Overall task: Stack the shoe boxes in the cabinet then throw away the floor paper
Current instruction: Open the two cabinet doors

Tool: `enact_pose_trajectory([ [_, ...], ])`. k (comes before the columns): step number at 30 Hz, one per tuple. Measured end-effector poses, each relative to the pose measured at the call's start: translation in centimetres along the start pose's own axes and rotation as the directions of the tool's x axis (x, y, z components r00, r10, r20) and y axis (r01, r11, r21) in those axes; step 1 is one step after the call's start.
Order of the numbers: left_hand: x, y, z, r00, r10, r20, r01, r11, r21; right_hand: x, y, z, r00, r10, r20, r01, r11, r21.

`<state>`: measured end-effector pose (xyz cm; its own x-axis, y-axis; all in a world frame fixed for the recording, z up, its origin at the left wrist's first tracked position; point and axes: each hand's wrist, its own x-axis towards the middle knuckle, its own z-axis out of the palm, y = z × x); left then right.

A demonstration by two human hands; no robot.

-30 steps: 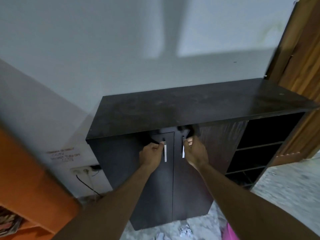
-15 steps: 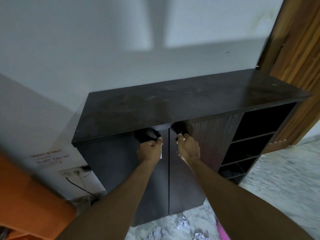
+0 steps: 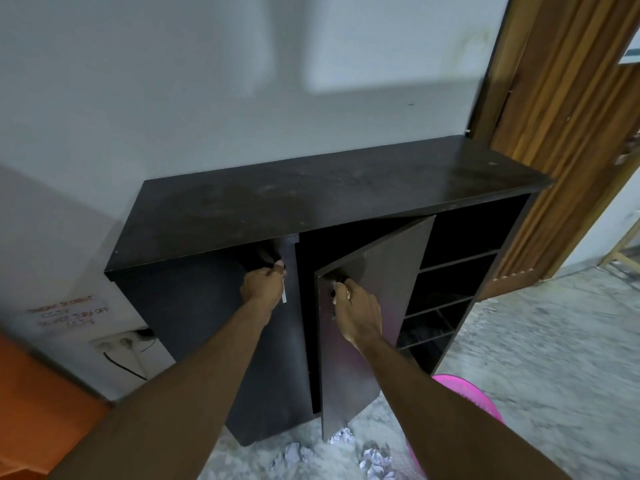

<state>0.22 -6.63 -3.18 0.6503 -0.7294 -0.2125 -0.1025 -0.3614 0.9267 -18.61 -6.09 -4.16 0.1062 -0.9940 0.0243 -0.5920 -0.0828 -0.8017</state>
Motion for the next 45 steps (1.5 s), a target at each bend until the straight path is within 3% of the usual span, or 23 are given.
enact_pose_trajectory([
  [5, -0.1, 0.0, 0.3, 1.000, 0.004, -0.018, -0.004, 1.000, 0.025, -3.5, 1.7, -2.2, 0.993, -0.119, -0.015, 0.117, 0.990, -0.073],
  [9, 0.1, -0.4, 0.2, 1.000, -0.011, -0.014, 0.011, 1.000, 0.014, -6.0, 4.5, -4.2, 0.966, -0.189, -0.179, 0.164, 0.976, -0.142],
  [14, -1.2, -0.7, 1.4, 0.995, 0.023, -0.096, -0.019, 0.999, 0.034, -7.4, 9.6, -9.1, 0.971, -0.131, -0.202, 0.110, 0.988, -0.112],
  [18, -2.8, -1.4, 2.2, 0.979, 0.053, -0.198, -0.034, 0.995, 0.094, -8.3, 13.0, -11.6, 0.936, -0.079, -0.342, 0.061, 0.996, -0.064],
  [24, -4.3, -2.4, 2.4, 0.978, 0.043, -0.203, -0.028, 0.997, 0.077, -8.4, 16.0, -14.9, 0.866, 0.098, -0.491, -0.092, 0.995, 0.036],
  [31, -7.9, -3.6, 1.6, 0.972, 0.054, -0.227, -0.036, 0.996, 0.083, -7.0, 17.8, -18.5, 0.863, 0.231, -0.450, -0.223, 0.972, 0.071],
  [41, -16.2, -5.9, -0.9, 0.962, 0.133, -0.237, -0.139, 0.990, -0.010, -5.6, 20.1, -20.8, 0.891, 0.265, -0.369, -0.256, 0.964, 0.074],
  [45, -20.3, -8.3, -4.4, 0.947, 0.192, -0.257, -0.179, 0.981, 0.071, -6.2, 19.1, -20.7, 0.891, 0.292, -0.347, -0.281, 0.956, 0.083],
])
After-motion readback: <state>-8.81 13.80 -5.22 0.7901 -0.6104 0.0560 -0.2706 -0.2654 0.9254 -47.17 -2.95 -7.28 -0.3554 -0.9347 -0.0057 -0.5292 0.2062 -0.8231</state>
